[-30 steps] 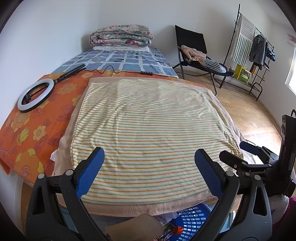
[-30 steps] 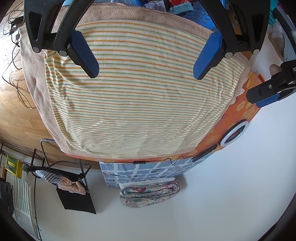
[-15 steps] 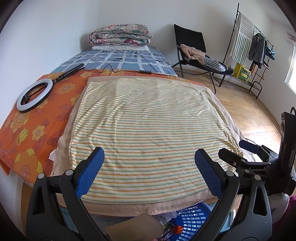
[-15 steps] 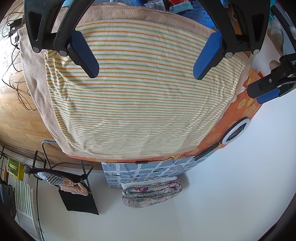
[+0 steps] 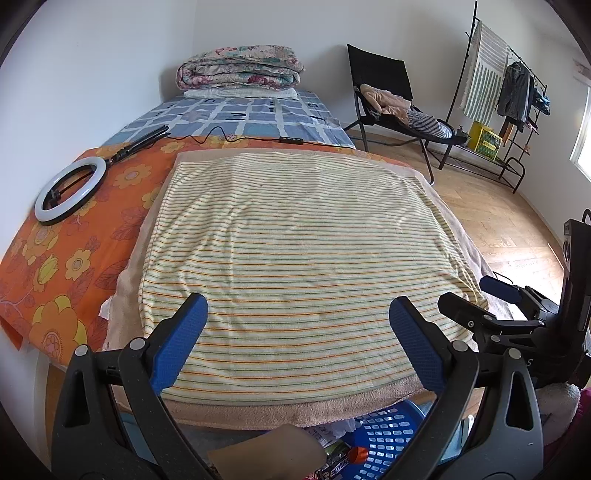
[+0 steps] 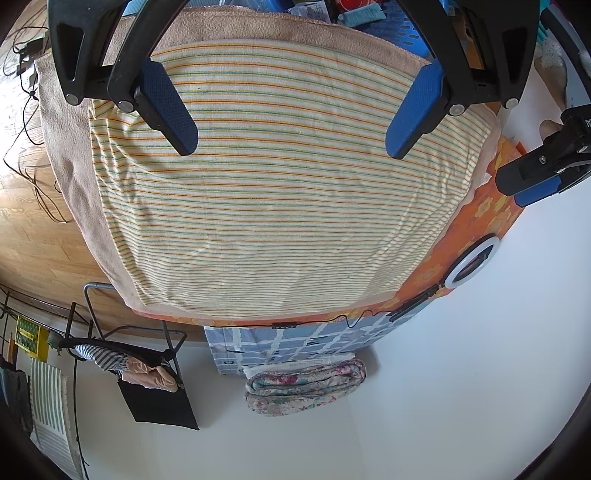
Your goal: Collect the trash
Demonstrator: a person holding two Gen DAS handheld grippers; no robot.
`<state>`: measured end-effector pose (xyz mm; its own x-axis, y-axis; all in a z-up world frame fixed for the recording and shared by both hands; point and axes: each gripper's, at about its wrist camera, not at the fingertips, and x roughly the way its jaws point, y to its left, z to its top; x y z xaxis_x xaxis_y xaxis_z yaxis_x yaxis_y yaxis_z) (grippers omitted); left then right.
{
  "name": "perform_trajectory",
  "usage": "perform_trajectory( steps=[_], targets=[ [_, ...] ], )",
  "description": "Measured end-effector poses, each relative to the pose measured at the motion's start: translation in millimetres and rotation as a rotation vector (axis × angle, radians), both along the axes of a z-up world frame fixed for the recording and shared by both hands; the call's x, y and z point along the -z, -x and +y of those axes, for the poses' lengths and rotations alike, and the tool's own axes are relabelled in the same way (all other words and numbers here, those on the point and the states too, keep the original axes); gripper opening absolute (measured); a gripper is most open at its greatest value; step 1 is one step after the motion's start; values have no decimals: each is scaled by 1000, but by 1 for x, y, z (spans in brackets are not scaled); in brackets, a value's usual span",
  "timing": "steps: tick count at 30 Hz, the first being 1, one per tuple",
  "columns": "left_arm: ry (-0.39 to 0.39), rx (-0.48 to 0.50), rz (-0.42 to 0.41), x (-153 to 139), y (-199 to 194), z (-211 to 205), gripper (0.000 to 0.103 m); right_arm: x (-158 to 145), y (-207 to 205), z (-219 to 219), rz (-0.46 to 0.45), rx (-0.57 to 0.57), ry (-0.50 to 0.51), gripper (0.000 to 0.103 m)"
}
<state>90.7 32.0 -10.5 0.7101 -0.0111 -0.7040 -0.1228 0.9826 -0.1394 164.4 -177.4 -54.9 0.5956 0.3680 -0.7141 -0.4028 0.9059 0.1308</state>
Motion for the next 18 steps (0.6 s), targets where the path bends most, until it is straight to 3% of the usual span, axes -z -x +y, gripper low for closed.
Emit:
perform_trajectory(
  steps=[18],
  targets=[
    [-32, 3, 28, 6, -5, 0, 101, 5, -1, 0, 16, 6, -1, 103]
  ],
)
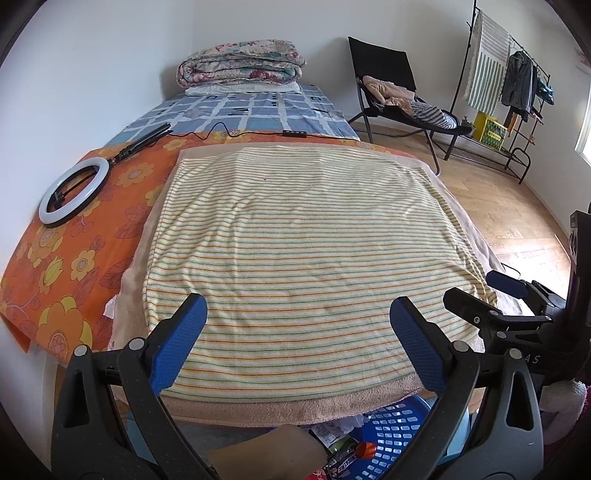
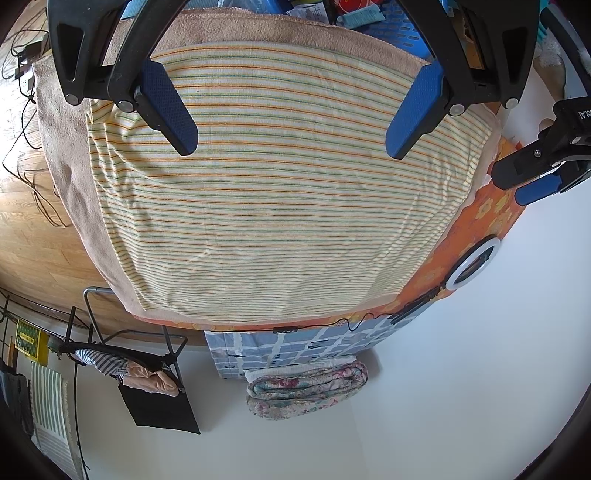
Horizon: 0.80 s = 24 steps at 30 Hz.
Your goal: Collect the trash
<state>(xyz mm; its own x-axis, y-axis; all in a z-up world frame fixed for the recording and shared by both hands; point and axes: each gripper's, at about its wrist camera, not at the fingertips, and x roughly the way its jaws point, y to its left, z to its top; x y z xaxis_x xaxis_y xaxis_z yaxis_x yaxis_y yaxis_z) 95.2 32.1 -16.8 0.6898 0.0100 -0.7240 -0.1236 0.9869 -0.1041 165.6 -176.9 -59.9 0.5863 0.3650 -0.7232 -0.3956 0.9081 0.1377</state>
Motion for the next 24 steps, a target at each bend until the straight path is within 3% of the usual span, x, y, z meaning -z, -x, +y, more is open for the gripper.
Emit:
perform_trajectory(
  steps=[24],
  targets=[
    [-91, 8, 46, 5, -5, -5, 102, 4, 0, -1, 16, 7, -5, 103]
  ],
)
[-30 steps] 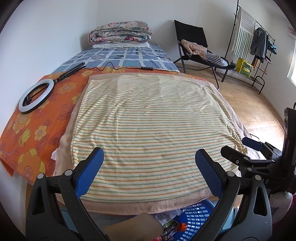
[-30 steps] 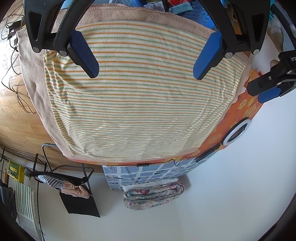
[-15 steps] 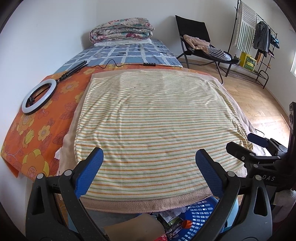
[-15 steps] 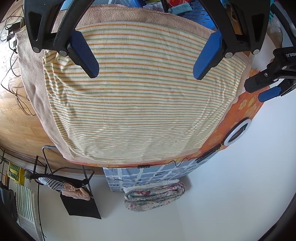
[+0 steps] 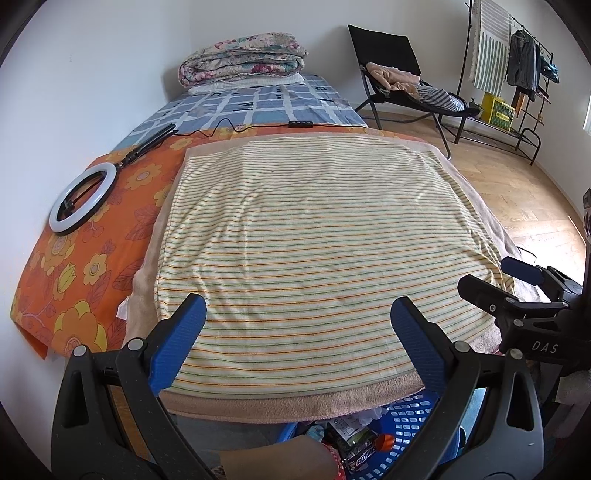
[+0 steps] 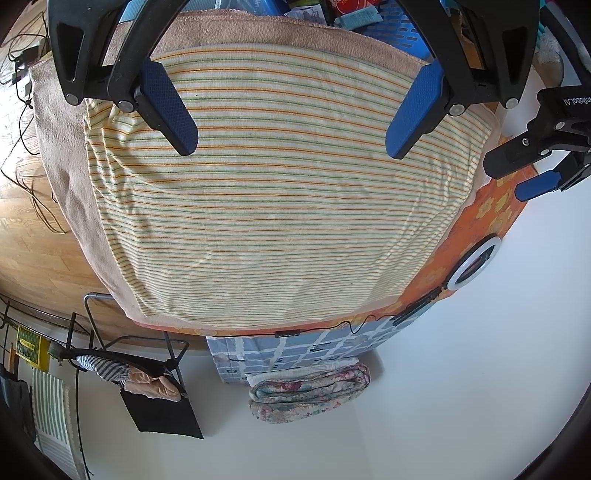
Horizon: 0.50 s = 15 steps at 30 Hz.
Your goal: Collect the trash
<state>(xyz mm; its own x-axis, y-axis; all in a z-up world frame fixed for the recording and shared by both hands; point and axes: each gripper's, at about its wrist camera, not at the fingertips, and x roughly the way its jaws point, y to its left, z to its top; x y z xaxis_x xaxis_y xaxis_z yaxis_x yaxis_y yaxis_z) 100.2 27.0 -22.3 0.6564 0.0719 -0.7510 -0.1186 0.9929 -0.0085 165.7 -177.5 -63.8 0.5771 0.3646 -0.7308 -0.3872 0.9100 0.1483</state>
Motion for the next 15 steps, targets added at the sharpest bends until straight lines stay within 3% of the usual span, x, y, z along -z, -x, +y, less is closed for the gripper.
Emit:
perform_trajectory(
  steps=[15],
  targets=[
    [-7, -1, 0, 1, 1, -1, 102, 1, 0, 0, 7, 2, -1, 103]
  ],
)
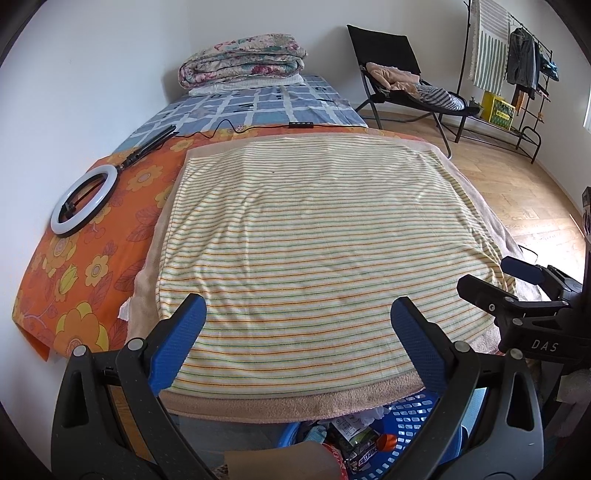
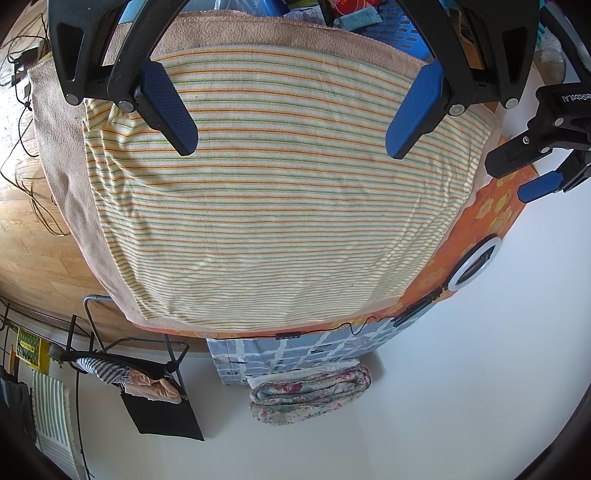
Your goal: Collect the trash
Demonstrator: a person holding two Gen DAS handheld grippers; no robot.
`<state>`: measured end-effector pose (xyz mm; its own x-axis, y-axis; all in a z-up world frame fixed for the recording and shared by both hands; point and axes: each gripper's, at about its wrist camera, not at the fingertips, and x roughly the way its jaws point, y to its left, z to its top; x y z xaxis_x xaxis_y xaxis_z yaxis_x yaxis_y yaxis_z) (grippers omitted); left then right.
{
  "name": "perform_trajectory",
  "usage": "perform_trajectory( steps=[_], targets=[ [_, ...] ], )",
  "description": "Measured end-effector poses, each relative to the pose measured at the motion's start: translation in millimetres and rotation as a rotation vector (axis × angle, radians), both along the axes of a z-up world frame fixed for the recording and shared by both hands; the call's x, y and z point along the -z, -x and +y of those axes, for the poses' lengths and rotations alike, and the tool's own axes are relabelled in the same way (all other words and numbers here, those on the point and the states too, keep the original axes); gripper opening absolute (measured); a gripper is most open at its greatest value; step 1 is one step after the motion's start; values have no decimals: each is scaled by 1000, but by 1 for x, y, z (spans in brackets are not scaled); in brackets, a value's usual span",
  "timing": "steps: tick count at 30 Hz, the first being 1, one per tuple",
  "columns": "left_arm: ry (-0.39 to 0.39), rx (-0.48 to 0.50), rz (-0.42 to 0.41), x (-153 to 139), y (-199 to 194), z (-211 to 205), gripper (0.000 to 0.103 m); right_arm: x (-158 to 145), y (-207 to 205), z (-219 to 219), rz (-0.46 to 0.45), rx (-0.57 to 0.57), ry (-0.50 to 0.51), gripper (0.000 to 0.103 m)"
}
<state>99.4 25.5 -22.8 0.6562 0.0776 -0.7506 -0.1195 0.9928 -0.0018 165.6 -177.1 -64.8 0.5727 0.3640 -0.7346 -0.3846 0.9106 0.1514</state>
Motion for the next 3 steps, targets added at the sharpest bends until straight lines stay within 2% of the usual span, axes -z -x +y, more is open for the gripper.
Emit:
perform_trajectory(
  steps=[3],
  targets=[
    [0, 0, -1, 0, 0, 0, 102, 0, 0, 0, 0, 0, 0, 103]
  ],
)
